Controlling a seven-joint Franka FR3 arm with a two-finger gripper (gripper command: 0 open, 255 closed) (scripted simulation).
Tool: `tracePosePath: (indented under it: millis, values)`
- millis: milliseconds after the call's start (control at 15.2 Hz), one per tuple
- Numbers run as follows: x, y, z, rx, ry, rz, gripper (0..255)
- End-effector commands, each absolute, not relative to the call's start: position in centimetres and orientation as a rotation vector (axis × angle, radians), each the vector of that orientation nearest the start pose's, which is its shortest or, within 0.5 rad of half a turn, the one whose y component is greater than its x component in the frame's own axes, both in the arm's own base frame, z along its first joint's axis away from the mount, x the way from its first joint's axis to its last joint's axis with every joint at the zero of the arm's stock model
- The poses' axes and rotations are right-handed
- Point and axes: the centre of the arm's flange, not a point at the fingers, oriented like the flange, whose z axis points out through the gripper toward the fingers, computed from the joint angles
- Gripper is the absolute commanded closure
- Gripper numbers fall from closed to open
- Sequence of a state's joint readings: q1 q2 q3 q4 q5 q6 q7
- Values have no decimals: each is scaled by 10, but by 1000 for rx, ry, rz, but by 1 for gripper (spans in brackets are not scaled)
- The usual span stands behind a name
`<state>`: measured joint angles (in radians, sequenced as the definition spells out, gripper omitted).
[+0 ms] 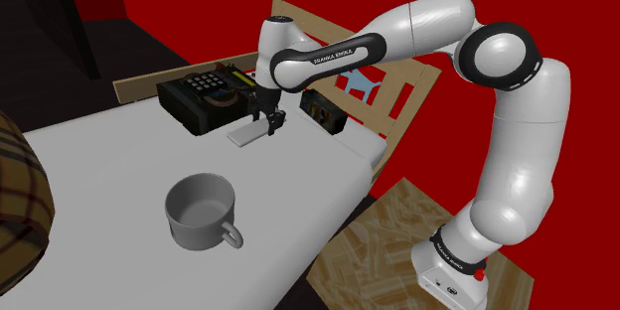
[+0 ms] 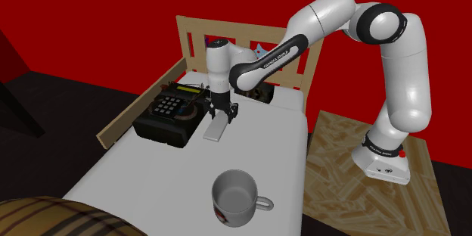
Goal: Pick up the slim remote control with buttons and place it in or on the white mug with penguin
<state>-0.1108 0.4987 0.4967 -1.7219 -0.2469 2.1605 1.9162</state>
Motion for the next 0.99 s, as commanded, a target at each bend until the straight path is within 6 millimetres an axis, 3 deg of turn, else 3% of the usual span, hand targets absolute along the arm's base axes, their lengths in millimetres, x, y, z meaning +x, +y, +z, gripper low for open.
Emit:
tracePosePath:
  millis: [0,924]
  values:
    - [629,209,326,-2343,2065,29,255]
    - [629,209,395,-2343,2065,29,255]
